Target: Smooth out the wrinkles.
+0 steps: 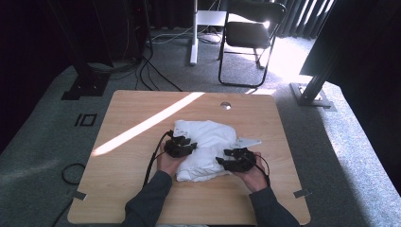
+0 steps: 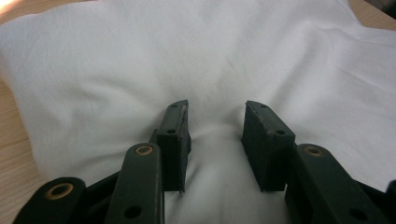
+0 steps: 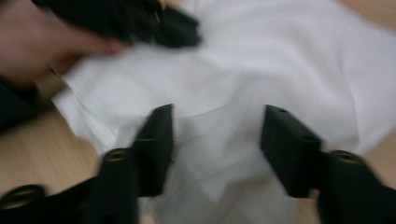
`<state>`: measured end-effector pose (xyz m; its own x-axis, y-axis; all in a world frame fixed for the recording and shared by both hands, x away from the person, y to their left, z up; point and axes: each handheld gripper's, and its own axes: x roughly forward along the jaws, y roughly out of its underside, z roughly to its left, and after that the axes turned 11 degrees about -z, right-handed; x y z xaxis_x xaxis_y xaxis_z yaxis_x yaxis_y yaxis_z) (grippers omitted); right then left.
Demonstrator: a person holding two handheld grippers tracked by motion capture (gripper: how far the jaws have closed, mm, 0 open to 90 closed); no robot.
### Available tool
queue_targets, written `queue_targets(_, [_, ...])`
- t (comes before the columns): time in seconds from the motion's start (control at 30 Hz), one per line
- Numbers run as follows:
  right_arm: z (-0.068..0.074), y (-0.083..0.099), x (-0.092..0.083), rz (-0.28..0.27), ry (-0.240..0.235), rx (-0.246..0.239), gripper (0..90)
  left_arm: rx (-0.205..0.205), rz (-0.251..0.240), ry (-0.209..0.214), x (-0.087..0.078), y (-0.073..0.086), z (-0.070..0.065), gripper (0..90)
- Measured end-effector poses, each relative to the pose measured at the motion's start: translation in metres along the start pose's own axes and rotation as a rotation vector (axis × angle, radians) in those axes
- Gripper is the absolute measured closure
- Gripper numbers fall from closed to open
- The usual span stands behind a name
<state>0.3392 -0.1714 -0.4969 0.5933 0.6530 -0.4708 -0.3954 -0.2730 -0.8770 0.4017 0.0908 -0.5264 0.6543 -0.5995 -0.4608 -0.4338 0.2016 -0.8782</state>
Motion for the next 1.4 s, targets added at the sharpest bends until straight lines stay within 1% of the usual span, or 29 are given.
queue_targets(0.03, [-0.002, 0.005, -0.001, 0.026, 0.011, -0.016, 70.0, -0.003, 0.001, 0.002, 0.0, 0.0, 0.0, 61.9])
queue_targets(0.1, [-0.006, 0.016, -0.006, 0.045, 0.005, 0.01, 79.2, -0.001, 0.005, 0.001, 0.001, -0.001, 0.0, 61.9])
queue_targets(0.17, [-0.012, 0.024, -0.014, 0.047, 0.006, 0.027, 80.4, 0.008, 0.005, -0.005, 0.001, -0.001, -0.001, 61.9])
queue_targets(0.2, [-0.014, 0.028, -0.018, 0.066, 0.028, 0.028, 79.4, 0.002, 0.003, -0.006, 0.001, -0.001, 0.0, 61.9])
queue_targets(0.23, [-0.017, 0.031, -0.022, 0.091, 0.061, 0.025, 76.0, -0.006, 0.002, -0.004, 0.001, -0.001, 0.001, 61.9])
queue_targets(0.27, [-0.02, 0.034, -0.025, 0.109, 0.076, 0.032, 71.1, -0.009, 0.001, -0.002, 0.001, -0.001, 0.001, 61.9])
queue_targets(0.3, [-0.023, 0.037, -0.029, 0.105, 0.078, 0.054, 66.3, -0.008, -0.002, -0.003, 0.001, -0.001, 0.001, 61.9])
queue_targets(0.37, [-0.029, 0.035, -0.038, 0.062, 0.095, 0.08, 58.8, -0.004, -0.005, -0.005, 0.002, -0.002, 0.001, 61.9])
queue_targets(0.47, [-0.029, 0.021, -0.048, -0.044, 0.136, 0.085, 49.5, -0.009, -0.003, -0.006, 0.006, -0.005, 0.004, 61.6])
queue_targets(0.5, [-0.027, 0.015, -0.05, -0.083, 0.139, 0.081, 48.1, -0.011, -0.005, -0.009, 0.007, -0.006, 0.004, 61.3])
queue_targets(0.53, [-0.024, 0.009, -0.049, -0.114, 0.115, 0.069, 47.2, -0.015, -0.01, -0.007, 0.007, -0.008, 0.004, 60.9])
queue_targets(0.57, [-0.02, 0.005, -0.047, -0.124, 0.085, 0.058, 45.5, -0.017, -0.012, -0.003, 0.005, -0.009, 0.005, 59.8])
queue_targets(0.6, [-0.015, 0.002, -0.042, -0.121, 0.065, 0.042, 44.3, -0.029, -0.021, -0.004, 0.002, -0.011, 0.005, 58.3])
queue_targets(0.63, [-0.01, 0.001, -0.035, -0.104, 0.053, 0.018, 44.2, -0.033, -0.037, -0.013, -0.003, -0.013, 0.004, 56.8])
queue_targets(0.67, [-0.006, 0.003, -0.027, -0.075, 0.055, -0.007, 44.5, -0.035, -0.054, -0.017, -0.009, -0.015, 0.002, 55.1])
queue_targets(0.73, [-0.002, 0.012, -0.012, -0.008, 0.079, -0.025, 46.3, -0.026, -0.082, -0.003, -0.025, -0.018, -0.004, 52.6])
queue_targets(0.77, [-0.003, 0.018, -0.007, 0.017, 0.085, -0.017, 46.7, -0.007, -0.1, 0.01, -0.036, -0.018, -0.01, 51.7])
queue_targets(0.8, [-0.004, 0.026, -0.001, 0.039, 0.099, -0.015, 46.8, 0.005, -0.109, 0.012, -0.044, -0.017, -0.013, 51.4])
queue_targets(0.87, [-0.007, 0.034, 0.003, 0.061, 0.127, -0.013, 49.0, 0.032, -0.14, 0.034, -0.063, -0.012, -0.022, 51.2])
queue_targets(0.9, [-0.009, 0.038, 0.004, 0.065, 0.128, 0.002, 50.4, 0.036, -0.146, 0.048, -0.07, -0.008, -0.026, 51.2])
queue_targets(0.97, [-0.011, 0.042, 0.006, 0.073, 0.132, 0.015, 51.8, 0.046, -0.123, 0.072, -0.078, 0.003, -0.033, 51.5])
queue_targets(1.03, [-0.013, 0.043, 0.009, 0.092, 0.137, 0.006, 52.6, 0.035, -0.08, 0.088, -0.079, 0.019, -0.038, 52.1])
queue_targets(1.07, [-0.013, 0.044, 0.012, 0.101, 0.144, 0.005, 52.7, 0.043, -0.053, 0.091, -0.076, 0.028, -0.039, 52.2])
queue_targets(1.1, [-0.014, 0.045, 0.014, 0.109, 0.149, 0.004, 52.9, 0.056, -0.039, 0.083, -0.073, 0.035, -0.04, 52.9])
queue_targets(1.17, [-0.014, 0.046, 0.019, 0.114, 0.152, 0.003, 52.9, 0.053, -0.041, 0.078, -0.068, 0.044, -0.038, 54.0])
queue_targets(1.2, [-0.014, 0.046, 0.021, 0.114, 0.152, 0.004, 53.0, 0.051, -0.046, 0.076, -0.067, 0.044, -0.036, 54.8])
queue_targets(1.27, [-0.017, 0.046, 0.024, 0.1, 0.157, 0.003, 53.0, 0.065, -0.045, 0.057, -0.064, 0.041, -0.034, 55.0])
queue_targets(1.33, [-0.021, 0.044, 0.029, 0.09, 0.155, 0.031, 52.9, 0.082, -0.043, 0.027, -0.059, 0.037, -0.032, 54.8])
queue_targets(1.4, [-0.024, 0.041, 0.035, 0.087, 0.157, 0.038, 52.9, 0.077, -0.04, 0.003, -0.055, 0.033, -0.027, 53.7])
